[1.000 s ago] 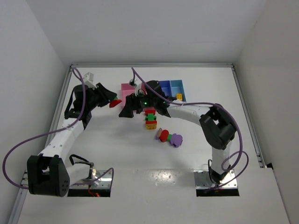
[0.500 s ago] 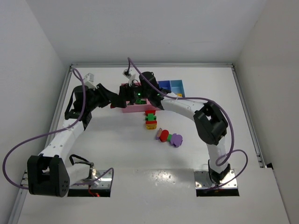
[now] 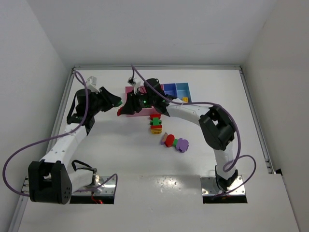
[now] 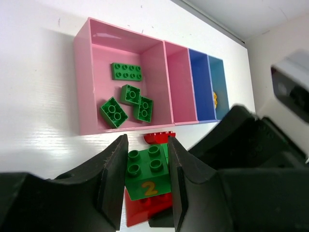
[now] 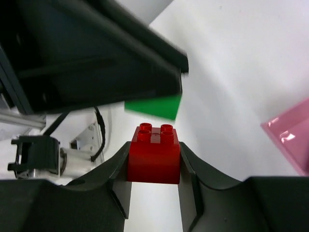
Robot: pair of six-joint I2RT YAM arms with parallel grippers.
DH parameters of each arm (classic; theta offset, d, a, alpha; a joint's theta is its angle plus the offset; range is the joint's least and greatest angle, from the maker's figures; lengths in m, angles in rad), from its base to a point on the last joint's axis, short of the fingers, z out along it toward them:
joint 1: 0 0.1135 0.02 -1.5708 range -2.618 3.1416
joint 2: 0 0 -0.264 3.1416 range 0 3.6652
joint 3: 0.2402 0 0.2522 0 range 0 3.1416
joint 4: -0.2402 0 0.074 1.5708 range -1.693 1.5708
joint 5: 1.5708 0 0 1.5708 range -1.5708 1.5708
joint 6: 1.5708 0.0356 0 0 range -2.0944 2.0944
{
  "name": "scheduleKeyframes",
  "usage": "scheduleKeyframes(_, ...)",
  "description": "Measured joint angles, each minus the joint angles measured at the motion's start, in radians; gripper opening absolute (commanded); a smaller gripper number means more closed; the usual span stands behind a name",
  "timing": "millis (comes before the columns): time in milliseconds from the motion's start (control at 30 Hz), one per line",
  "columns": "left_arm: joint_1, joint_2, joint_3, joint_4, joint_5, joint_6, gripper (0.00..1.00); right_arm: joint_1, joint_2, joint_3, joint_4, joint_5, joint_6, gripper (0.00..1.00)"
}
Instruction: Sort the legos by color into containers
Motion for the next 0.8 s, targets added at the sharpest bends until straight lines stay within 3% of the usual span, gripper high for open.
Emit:
scheduleKeyframes(367, 0.003, -0.010, 0.005, -0.006, -0.051, 0.052, 0.00, -0.035, -0.323, -0.338, -0.009, 0.032, -0.103, 0.00)
scheduleKeyframes(600, -0.153, 0.134, 0.162, -0.018, -0.113, 0.139, 0.00, -0.163, -0.401, -0.346, -0.010, 0.167, -0.189, 0.00)
scheduleKeyframes(767, -0.223, 0.327, 0.289, -0.023, -0.169, 0.185, 0.17, -0.207, -0.397, -0.355, -0.013, 0.245, -0.214, 0.00)
scheduleKeyframes(800, -0.232, 0.365, 0.307, -0.024, -0.177, 0.189, 0.24, -0.215, -0.393, -0.355, -0.012, 0.253, -0.217, 0.00)
